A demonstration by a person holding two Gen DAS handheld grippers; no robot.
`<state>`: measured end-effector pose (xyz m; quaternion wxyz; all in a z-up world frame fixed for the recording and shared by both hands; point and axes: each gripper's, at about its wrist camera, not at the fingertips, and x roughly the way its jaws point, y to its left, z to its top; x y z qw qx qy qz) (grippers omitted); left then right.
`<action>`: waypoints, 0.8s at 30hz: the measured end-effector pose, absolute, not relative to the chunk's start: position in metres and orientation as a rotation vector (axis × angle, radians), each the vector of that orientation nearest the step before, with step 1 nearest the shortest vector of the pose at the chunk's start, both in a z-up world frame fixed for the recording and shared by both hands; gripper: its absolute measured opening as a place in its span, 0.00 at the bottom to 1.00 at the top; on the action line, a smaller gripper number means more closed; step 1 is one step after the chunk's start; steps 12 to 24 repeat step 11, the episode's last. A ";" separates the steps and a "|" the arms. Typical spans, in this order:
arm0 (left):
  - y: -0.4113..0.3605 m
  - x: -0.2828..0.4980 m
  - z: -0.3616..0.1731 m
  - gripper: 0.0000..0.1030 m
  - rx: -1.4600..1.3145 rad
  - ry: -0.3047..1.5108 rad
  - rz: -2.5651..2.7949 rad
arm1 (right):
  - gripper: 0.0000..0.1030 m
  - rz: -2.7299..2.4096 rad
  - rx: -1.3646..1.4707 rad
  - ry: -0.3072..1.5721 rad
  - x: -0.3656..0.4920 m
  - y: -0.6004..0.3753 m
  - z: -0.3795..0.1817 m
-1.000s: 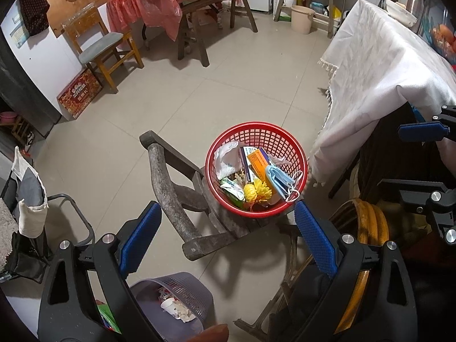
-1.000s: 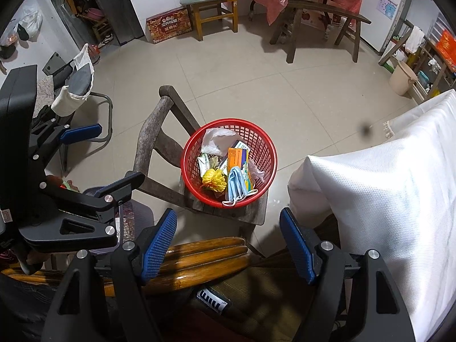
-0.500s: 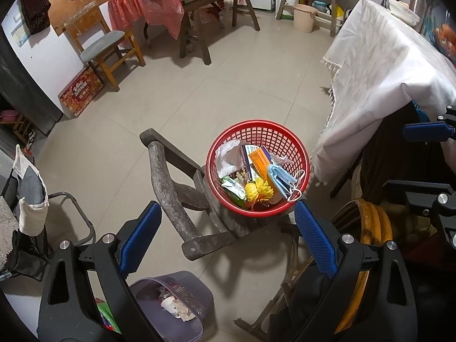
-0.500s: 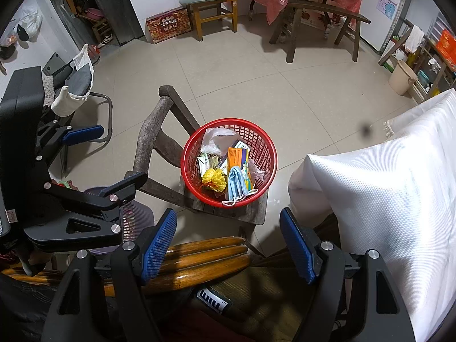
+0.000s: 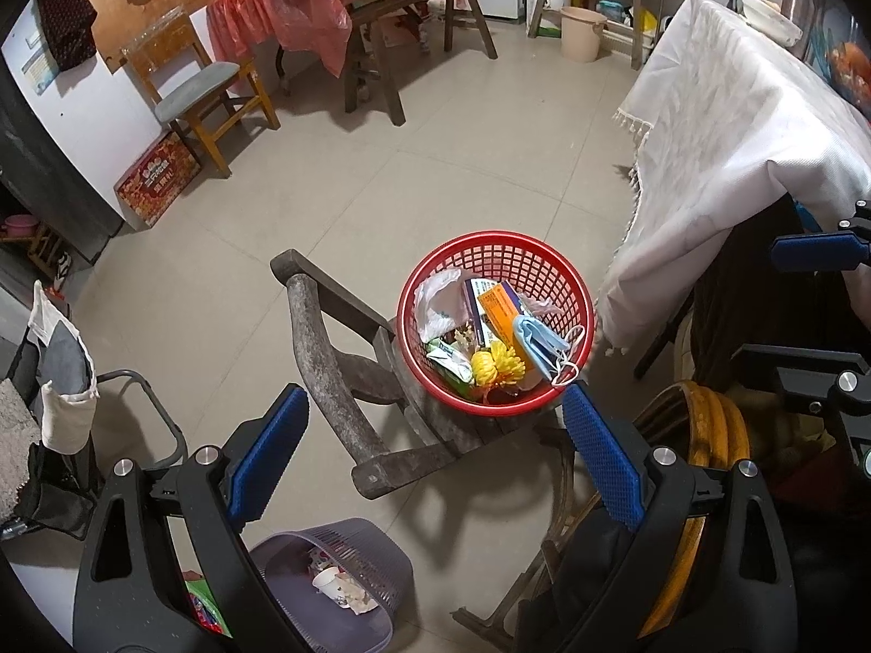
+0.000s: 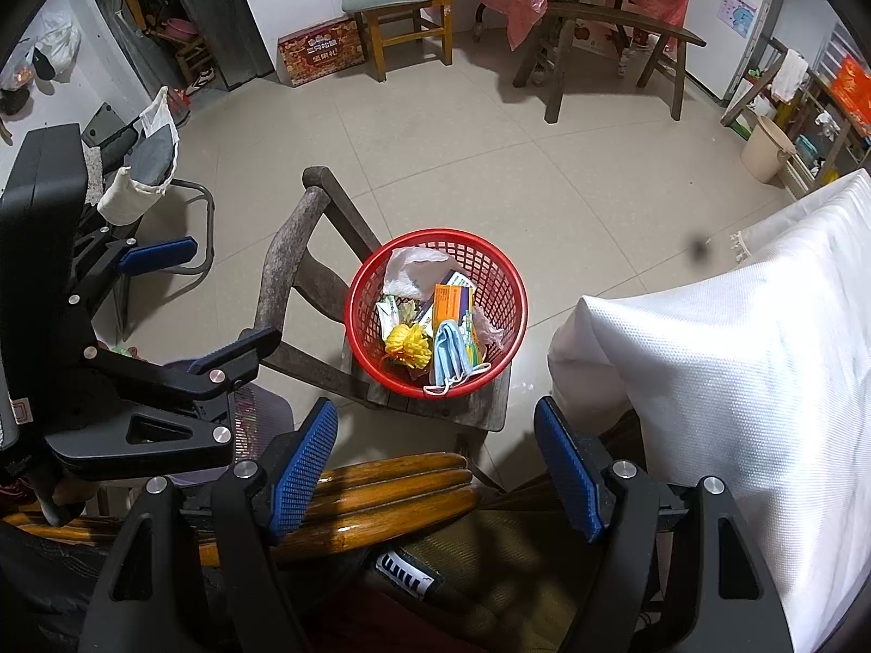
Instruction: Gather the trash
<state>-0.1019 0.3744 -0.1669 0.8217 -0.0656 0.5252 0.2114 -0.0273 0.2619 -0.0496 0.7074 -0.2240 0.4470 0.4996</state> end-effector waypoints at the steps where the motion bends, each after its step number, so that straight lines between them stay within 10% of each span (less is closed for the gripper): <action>1: 0.374 -0.102 -0.166 0.88 -0.137 1.118 0.450 | 0.71 1.110 -0.497 0.993 -0.027 0.261 -0.049; 24: 0.377 -0.102 -0.163 0.88 -0.132 1.111 0.455 | 0.71 1.107 -0.493 0.992 -0.027 0.261 -0.049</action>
